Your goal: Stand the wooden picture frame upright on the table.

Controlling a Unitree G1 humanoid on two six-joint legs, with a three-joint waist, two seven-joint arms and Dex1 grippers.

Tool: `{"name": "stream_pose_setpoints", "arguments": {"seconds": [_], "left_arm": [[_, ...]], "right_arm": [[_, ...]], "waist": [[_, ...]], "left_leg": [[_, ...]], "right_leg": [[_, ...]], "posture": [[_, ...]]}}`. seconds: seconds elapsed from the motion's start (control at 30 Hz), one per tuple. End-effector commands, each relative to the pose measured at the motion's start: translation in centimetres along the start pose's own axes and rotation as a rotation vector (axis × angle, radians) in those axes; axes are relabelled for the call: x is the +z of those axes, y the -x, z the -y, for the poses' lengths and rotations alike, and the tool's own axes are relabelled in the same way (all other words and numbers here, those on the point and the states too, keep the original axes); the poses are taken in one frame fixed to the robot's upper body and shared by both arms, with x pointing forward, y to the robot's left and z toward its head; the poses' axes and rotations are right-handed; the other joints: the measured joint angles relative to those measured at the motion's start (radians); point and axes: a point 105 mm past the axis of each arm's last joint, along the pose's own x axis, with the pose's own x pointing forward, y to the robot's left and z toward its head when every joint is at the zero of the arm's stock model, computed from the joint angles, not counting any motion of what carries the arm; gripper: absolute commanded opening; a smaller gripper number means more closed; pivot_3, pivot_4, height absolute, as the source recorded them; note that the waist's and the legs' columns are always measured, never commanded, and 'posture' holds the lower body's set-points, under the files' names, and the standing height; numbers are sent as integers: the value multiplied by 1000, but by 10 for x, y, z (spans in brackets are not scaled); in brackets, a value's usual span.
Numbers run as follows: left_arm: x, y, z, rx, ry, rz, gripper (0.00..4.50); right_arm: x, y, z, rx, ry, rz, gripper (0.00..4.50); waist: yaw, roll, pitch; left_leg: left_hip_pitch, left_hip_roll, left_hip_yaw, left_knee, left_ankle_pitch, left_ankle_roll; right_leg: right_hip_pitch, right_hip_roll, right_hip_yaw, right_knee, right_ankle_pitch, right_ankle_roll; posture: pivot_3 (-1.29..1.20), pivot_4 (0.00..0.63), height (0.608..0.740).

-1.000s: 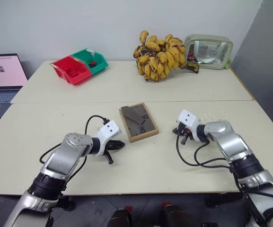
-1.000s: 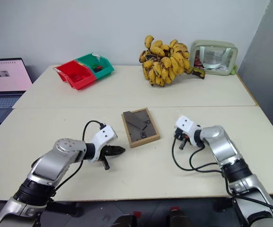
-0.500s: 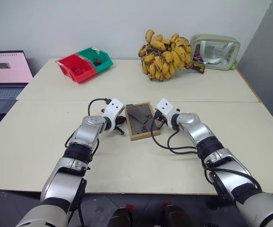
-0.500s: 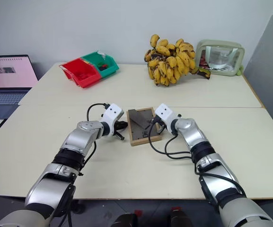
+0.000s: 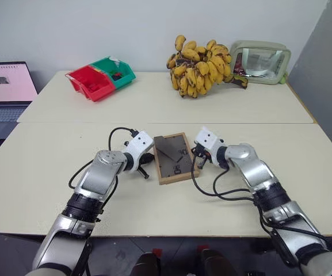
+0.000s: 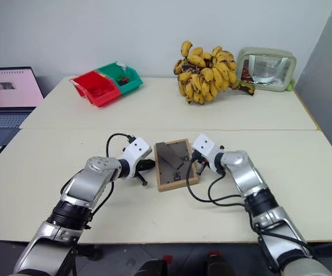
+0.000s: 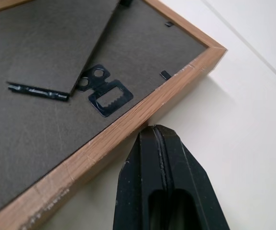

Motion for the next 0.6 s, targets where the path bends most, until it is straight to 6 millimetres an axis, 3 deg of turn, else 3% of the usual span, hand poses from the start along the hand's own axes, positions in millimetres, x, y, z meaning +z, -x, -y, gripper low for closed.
{"name": "stream_pose_setpoints", "arguments": {"seconds": [0.03, 0.27, 0.4, 0.47, 0.6], "left_arm": [[5, -7, 42, -185, -42, 5, 31], [3, -4, 52, -262, -68, -21, 31], [2, -2, 55, -302, -89, -38, 31], [-3, 1, 46, -281, -95, -56, 31], [-13, 29, 16, -274, -54, -94, 31]], "right_arm": [[29, 9, -30, 105, 55, 85, 0], [16, 27, -38, 103, 31, 33, 0], [3, 32, -30, 69, 16, -6, 0], [-11, 38, -18, 20, 30, -47, 0], [-28, 56, 7, -59, 42, -91, 0]], "waist": [[0, 0, 0], [2, 0, 0], [3, 0, 0], [4, 0, 0], [6, 0, 0]], "left_leg": [[0, 0, 0, 0, 0, 0], [0, 0, 0, 0, 0, 0], [0, 0, 0, 0, 0, 0], [0, 0, 0, 0, 0, 0], [0, 0, 0, 0, 0, 0]], "right_leg": [[0, 0, 0, 0, 0, 0], [0, 0, 0, 0, 0, 0], [1, 0, 0, -1, -1, 2], [1, 0, -1, -1, -1, 2], [3, 0, -1, -5, -1, 2]], "posture": [[0, 150, 740], [0, 150, 740], [0, 150, 740], [0, 150, 740], [0, 150, 740]]}}
